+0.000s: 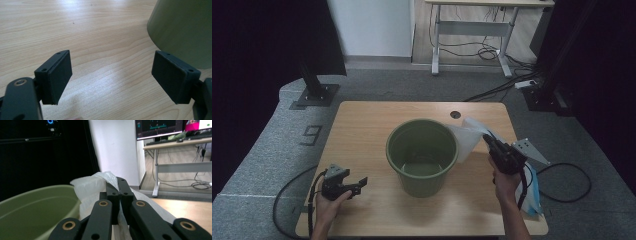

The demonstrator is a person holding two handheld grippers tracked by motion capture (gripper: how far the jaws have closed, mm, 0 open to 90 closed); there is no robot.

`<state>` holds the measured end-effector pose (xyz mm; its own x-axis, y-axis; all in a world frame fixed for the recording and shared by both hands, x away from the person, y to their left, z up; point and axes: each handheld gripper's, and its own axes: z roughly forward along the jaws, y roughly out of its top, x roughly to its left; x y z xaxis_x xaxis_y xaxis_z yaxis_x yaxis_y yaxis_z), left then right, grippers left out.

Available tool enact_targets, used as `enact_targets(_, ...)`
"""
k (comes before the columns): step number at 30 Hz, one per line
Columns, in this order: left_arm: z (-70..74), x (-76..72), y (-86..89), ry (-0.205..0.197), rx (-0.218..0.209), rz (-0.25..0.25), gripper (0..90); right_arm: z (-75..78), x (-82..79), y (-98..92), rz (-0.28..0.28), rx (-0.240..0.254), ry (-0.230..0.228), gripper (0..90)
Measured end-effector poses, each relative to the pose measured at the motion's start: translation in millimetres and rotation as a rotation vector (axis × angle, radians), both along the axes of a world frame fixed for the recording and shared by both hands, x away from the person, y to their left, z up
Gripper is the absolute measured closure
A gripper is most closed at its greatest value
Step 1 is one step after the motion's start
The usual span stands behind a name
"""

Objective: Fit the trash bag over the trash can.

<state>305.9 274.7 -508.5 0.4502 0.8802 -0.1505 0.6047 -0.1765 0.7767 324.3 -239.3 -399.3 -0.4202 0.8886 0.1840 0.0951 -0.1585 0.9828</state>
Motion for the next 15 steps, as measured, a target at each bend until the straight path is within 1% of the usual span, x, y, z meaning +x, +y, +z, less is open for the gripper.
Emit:
enact_targets(3, -0.3, 0.8, 0.2, 0.002, -0.008, -0.003, 16.7, 14.0, -1.7, 2.3, -0.011, -0.014, -0.023, 88.5)
enact_targets(6, -0.4, 1.3, 0.9, 0.001, -0.007, -0.008, 16.7, 32.1, -4.2, 4.5, -0.023, -0.019, -0.05, 88.5)
enact_targets(11, -1.9, 2.6, 2.9, 0.005, -0.005, -0.014, 16.8, 58.4, -10.9, 9.9, -0.044, -0.006, -0.108, 88.5)
enact_targets(13, -1.7, 3.4, 3.5, 0.005, -0.009, -0.015, 16.9, 69.3, -14.0, 11.2, -0.042, 0.003, -0.135, 88.5)
enact_targets(15, -2.1, 4.3, 3.9, 0.006, -0.014, -0.017, 17.0, 77.0, -16.0, 11.1, -0.036, 0.018, -0.15, 88.5)
